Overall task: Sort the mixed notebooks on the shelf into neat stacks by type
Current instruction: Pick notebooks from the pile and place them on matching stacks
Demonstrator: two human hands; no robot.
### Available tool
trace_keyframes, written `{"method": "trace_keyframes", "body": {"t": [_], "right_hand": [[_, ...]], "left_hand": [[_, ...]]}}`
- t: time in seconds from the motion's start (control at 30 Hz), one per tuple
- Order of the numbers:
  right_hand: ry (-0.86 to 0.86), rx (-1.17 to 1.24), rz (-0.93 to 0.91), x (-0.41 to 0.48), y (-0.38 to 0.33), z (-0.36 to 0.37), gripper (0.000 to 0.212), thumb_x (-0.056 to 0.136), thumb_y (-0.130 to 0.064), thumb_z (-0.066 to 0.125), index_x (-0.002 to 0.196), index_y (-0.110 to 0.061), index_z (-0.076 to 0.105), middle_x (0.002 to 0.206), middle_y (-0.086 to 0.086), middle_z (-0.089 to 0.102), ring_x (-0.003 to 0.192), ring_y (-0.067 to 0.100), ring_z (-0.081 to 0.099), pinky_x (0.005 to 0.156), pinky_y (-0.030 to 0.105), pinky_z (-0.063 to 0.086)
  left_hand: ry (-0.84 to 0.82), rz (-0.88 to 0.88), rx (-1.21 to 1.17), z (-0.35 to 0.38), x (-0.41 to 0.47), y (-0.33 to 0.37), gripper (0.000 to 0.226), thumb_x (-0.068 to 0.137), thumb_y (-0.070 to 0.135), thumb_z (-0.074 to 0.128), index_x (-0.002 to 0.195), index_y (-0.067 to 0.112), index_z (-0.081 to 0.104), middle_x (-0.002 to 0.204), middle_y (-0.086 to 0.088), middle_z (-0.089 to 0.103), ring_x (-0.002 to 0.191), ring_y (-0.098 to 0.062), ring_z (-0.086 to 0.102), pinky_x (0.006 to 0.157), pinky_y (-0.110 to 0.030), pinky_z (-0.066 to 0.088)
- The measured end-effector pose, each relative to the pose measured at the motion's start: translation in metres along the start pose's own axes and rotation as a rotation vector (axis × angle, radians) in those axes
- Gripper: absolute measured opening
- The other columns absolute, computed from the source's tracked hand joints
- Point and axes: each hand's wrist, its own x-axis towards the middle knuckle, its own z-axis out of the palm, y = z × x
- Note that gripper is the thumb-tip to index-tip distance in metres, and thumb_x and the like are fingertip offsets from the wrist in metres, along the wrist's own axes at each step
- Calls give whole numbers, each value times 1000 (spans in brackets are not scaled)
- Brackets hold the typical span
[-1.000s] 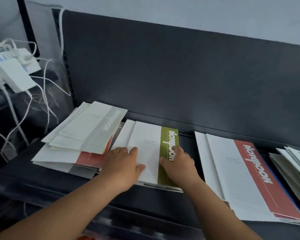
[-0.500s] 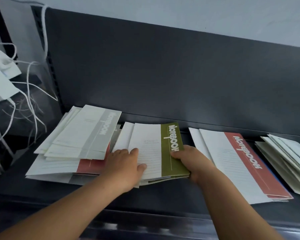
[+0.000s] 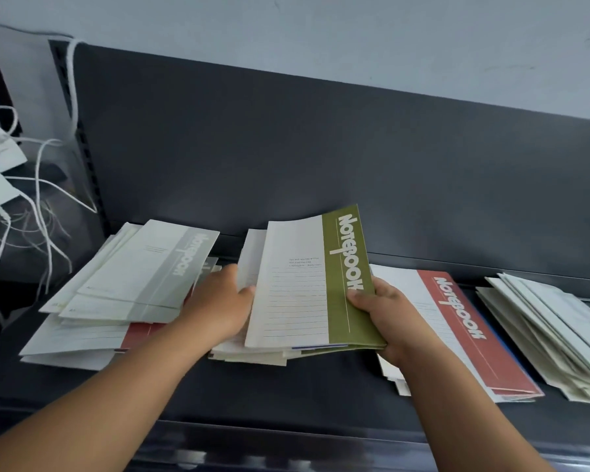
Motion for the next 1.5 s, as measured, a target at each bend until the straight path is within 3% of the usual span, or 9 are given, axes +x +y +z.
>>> {"method": "trace_keyframes", "body": {"t": [0.2, 0.33, 0.43, 0.6, 0.7, 0.8, 1.0, 1.27, 1.5], "right_hand": [[2, 119, 28, 1, -4, -22, 22, 98, -6, 51, 113, -16, 65, 102, 10, 76, 90, 32, 73, 65, 40, 58], [-12, 143, 31, 1, -6, -31, 22, 99, -7, 51, 113, -16, 64, 103, 11, 75, 94, 33, 72, 71, 45, 59], [-14, 139, 28, 1, -6, -35, 21, 99, -9, 51, 114, -16, 64, 104, 10, 75, 98, 34, 71, 80, 49, 58], [0, 137, 16, 1, -9, -43, 20, 101, -12, 50, 113, -19, 63, 102, 7, 76, 93, 28, 73, 73, 43, 59], [7, 132, 2, -1, -12, -50, 19, 101, -13, 49, 115, -20, 62, 103, 6, 76, 92, 27, 73, 65, 40, 59], [37, 112, -27, -2, -15, -54, 15, 100, -14, 53, 110, -20, 62, 99, 5, 77, 91, 27, 73, 67, 40, 60], [25, 100, -65, 0, -15, -51, 16, 99, -14, 54, 109, -21, 64, 99, 4, 77, 90, 26, 73, 70, 40, 59], [70, -131, -108, 3, -4, -48, 18, 99, -15, 56, 110, -26, 65, 103, -1, 76, 95, 23, 73, 86, 47, 58], [170, -157, -126, -3, -6, -77, 14, 94, -17, 64, 103, -28, 66, 98, -1, 76, 88, 22, 74, 79, 44, 60]], "left_hand": [[-88, -242, -289, 6, 6, 10, 65, 98, 41, 44, 153, 17, 18, 157, -2, 25, 139, -26, 31, 99, -36, 34], [-141, -359, -593, 8, 14, 10, 41, 94, 29, 58, 130, 9, 53, 128, -9, 59, 117, -29, 55, 102, -43, 43], [-111, -339, -667, 6, 14, 13, 21, 90, 18, 65, 108, 9, 61, 108, -10, 66, 107, -31, 61, 97, -47, 48], [-34, -250, -700, 9, 10, 28, 20, 94, 14, 60, 113, 13, 62, 112, -4, 66, 106, -25, 61, 99, -45, 47], [-11, -196, -757, 13, 6, 36, 10, 95, 12, 57, 97, 22, 60, 99, 7, 64, 87, -9, 58, 79, -30, 46], [-20, -194, -829, 14, 4, 39, 13, 94, 11, 58, 105, 16, 63, 102, 3, 68, 88, -10, 60, 66, -27, 44], [-197, -309, -986, 3, -2, 44, 25, 90, 2, 58, 111, 15, 64, 106, -11, 71, 98, -32, 66, 80, -45, 55], [-93, -163, -908, 8, -10, 36, 33, 89, -2, 60, 106, 26, 64, 107, 2, 71, 104, -22, 64, 97, -48, 49], [-92, -162, -973, 13, -13, 40, 32, 91, -2, 58, 108, 25, 64, 106, 0, 71, 100, -23, 65, 80, -41, 54]]}}
